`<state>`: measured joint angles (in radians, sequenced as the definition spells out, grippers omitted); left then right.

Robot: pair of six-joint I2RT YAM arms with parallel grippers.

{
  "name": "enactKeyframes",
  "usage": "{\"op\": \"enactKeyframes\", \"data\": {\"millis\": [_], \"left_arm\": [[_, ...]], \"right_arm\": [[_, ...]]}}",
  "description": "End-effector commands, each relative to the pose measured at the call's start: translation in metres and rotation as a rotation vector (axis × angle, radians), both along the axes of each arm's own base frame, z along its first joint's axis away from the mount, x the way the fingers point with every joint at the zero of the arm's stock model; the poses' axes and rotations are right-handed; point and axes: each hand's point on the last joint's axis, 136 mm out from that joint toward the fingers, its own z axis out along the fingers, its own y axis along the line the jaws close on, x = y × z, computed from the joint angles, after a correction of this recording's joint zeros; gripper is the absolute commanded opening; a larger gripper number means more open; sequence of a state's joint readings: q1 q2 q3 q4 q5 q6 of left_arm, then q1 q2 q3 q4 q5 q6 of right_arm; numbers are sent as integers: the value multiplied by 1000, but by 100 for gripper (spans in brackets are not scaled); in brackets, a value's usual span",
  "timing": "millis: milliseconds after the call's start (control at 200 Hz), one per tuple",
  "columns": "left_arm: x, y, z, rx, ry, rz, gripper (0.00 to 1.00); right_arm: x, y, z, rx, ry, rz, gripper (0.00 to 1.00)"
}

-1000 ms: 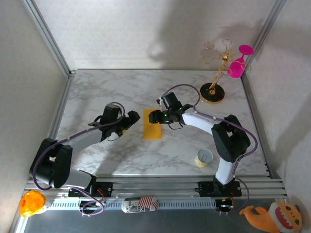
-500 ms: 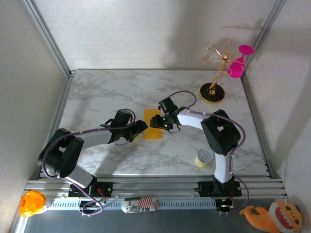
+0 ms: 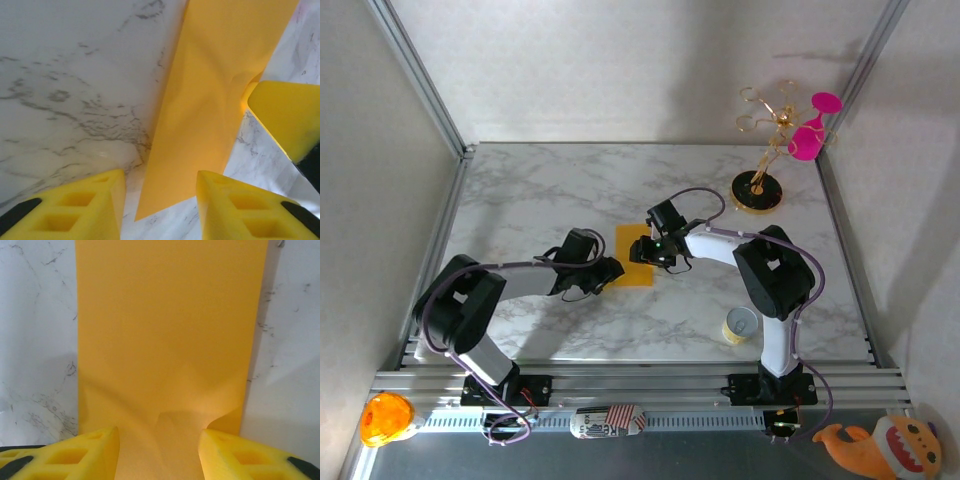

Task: Fold a paper plane with a square sheet of paper (pick it up from the middle)
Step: Third fold the triangle at the center of the table.

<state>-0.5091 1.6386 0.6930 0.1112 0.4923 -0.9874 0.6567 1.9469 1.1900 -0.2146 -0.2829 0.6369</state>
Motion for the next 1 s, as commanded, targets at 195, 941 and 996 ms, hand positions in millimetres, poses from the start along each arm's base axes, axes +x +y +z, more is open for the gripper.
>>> {"op": "enactKeyframes", "data": {"millis": [195, 941, 996], "left_arm": [[25, -21, 17, -38, -88, -61, 36], [63, -4, 8, -58, -71, 45, 14], [63, -4, 7, -59, -64, 49, 10]], "right_arm": [[-11, -16, -28, -80, 74, -11, 46], [-13, -22, -25, -65, 51, -3, 43], [-11, -21, -22, -56, 39, 2, 43]]}}
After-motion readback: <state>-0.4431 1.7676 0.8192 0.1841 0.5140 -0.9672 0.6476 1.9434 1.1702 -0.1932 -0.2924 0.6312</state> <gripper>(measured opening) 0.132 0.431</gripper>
